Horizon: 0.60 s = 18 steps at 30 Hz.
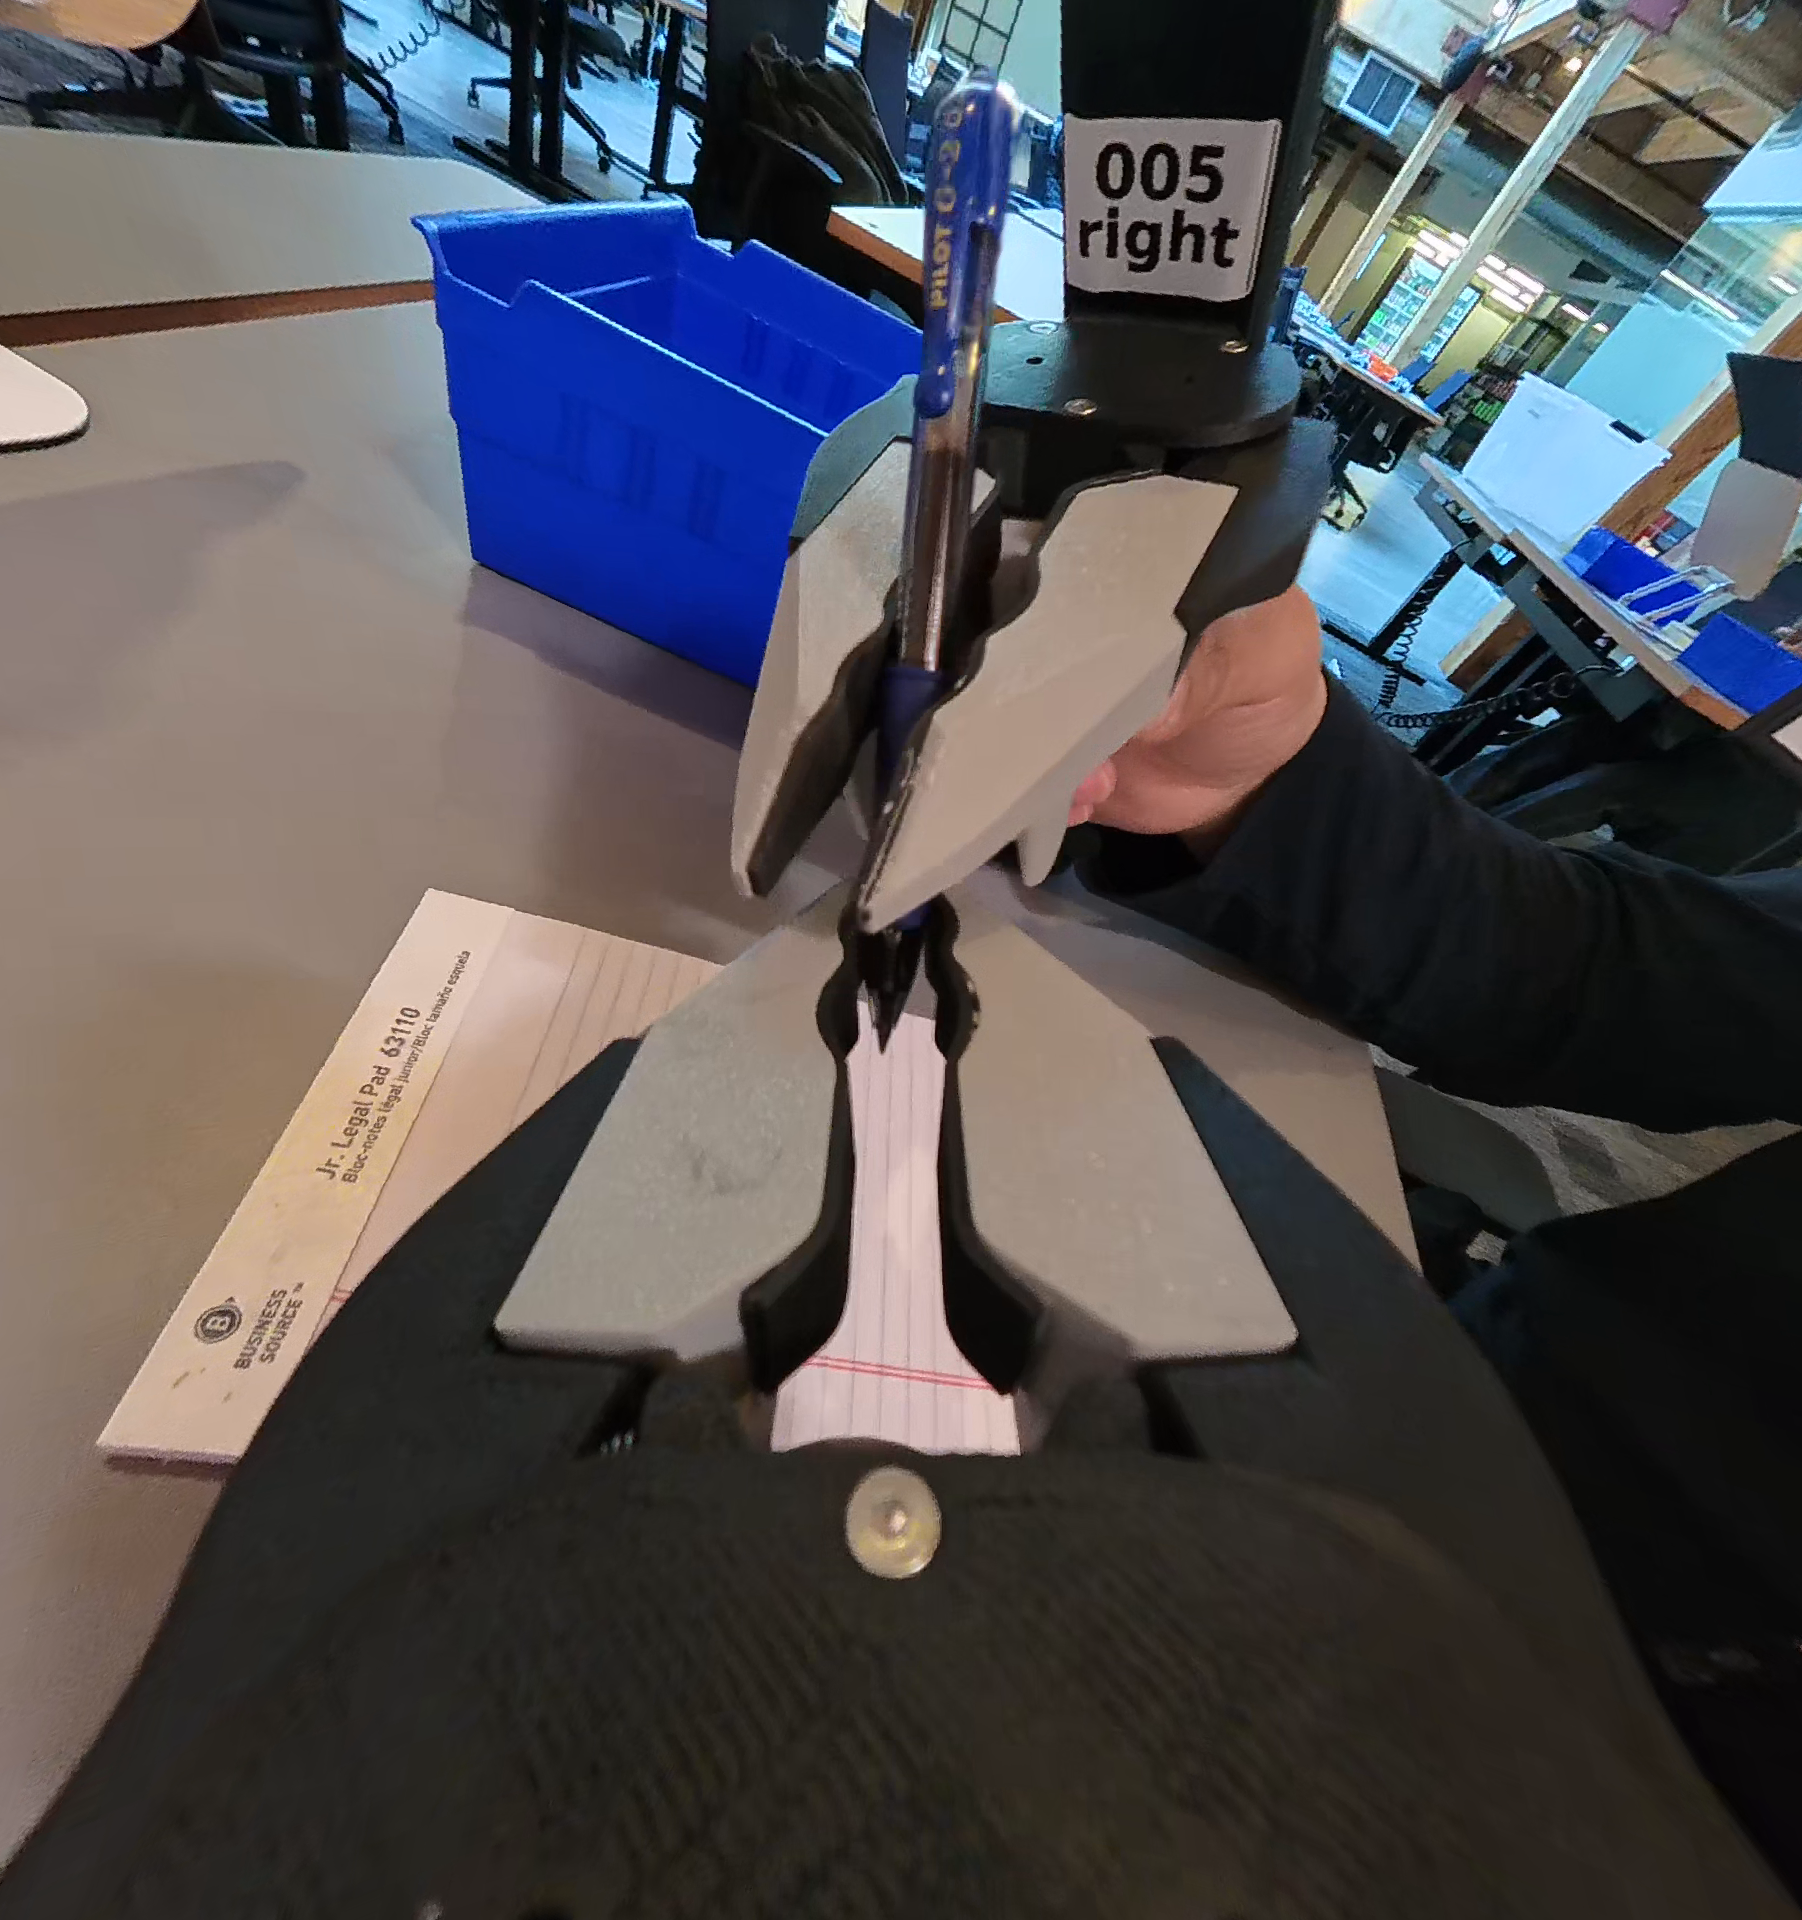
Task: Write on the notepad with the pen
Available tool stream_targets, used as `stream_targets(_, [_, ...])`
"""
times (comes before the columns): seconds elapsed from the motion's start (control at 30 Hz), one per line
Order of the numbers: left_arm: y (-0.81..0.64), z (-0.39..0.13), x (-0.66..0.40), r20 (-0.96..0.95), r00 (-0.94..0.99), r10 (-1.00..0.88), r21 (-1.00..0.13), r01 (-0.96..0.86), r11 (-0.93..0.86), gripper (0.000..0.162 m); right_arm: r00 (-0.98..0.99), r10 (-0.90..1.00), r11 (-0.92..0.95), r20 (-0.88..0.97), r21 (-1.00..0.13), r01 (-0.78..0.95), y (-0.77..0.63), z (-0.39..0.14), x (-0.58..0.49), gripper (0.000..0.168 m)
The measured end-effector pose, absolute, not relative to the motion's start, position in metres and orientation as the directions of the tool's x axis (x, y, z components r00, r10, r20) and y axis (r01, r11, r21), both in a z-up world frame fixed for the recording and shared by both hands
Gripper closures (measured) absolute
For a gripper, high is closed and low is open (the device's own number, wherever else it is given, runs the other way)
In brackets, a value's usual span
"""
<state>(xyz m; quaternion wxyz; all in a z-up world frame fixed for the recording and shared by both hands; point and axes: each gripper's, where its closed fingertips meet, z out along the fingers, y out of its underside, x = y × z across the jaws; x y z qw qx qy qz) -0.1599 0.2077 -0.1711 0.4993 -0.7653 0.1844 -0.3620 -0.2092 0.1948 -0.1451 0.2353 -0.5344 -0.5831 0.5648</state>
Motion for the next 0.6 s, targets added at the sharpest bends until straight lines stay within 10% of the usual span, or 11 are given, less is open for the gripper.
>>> stream_targets(0.6, [0.207,-0.173,-0.162,0.468,0.614,-0.636,-0.859,0.145,-0.491,0.150,-0.322,0.891,-0.208,-0.321,-0.918,0.339,0.198,-0.139,-0.206,0.163])
